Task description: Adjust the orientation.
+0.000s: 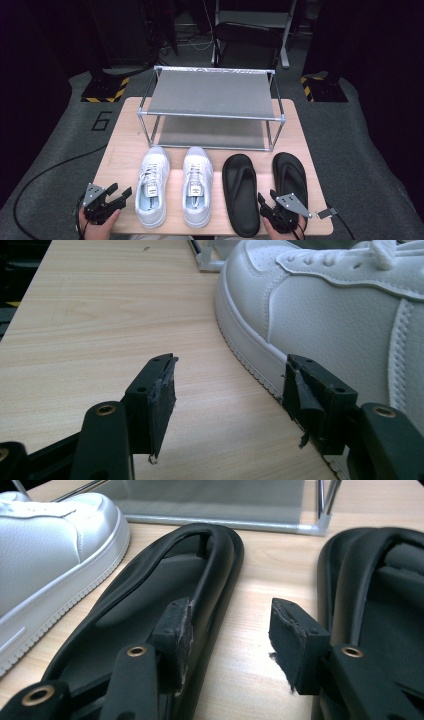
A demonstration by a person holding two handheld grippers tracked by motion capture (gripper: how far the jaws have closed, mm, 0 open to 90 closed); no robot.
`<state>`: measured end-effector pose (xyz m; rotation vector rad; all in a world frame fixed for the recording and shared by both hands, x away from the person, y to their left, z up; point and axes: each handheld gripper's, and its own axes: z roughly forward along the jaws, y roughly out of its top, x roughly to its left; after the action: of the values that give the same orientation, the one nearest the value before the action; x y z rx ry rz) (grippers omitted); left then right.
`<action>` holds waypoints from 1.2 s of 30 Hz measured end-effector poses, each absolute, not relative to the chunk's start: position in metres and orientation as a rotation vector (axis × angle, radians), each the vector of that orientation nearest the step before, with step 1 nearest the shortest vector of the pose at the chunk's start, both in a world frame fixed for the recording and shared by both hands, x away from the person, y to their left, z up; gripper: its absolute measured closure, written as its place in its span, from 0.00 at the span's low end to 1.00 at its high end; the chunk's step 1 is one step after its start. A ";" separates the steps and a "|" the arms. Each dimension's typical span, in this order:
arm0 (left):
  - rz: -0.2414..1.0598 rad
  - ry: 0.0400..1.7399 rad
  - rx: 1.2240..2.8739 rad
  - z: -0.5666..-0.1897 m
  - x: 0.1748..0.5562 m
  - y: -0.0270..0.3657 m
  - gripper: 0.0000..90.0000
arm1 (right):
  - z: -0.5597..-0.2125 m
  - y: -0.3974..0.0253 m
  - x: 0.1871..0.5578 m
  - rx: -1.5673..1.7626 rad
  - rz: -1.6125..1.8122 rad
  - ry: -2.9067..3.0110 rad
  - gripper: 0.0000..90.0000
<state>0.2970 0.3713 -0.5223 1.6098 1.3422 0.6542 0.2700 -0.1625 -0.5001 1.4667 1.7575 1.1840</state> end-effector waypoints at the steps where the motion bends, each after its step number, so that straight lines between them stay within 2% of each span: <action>1: 0.655 1.344 1.607 -0.522 0.297 0.371 0.42 | -0.504 -0.162 0.270 1.503 1.188 1.752 0.57; 13: 0.671 1.346 1.612 -0.522 0.293 0.372 0.42 | -0.513 -0.158 0.269 1.493 1.121 1.773 0.62; 29: 0.680 1.346 1.610 -0.522 0.294 0.372 0.42 | -0.518 -0.153 0.278 1.521 1.134 1.830 0.92; 32: 0.679 1.349 1.612 -0.522 0.294 0.373 0.42 | -0.518 -0.151 0.280 1.529 1.129 1.829 0.92; 36: 0.679 1.347 1.607 -0.523 0.294 0.373 0.42 | -0.516 -0.155 0.277 1.524 1.140 1.798 0.87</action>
<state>0.2940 0.3732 -0.5226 1.6070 1.3467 0.6793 0.2775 -0.1549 -0.5161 1.5239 1.7976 1.1400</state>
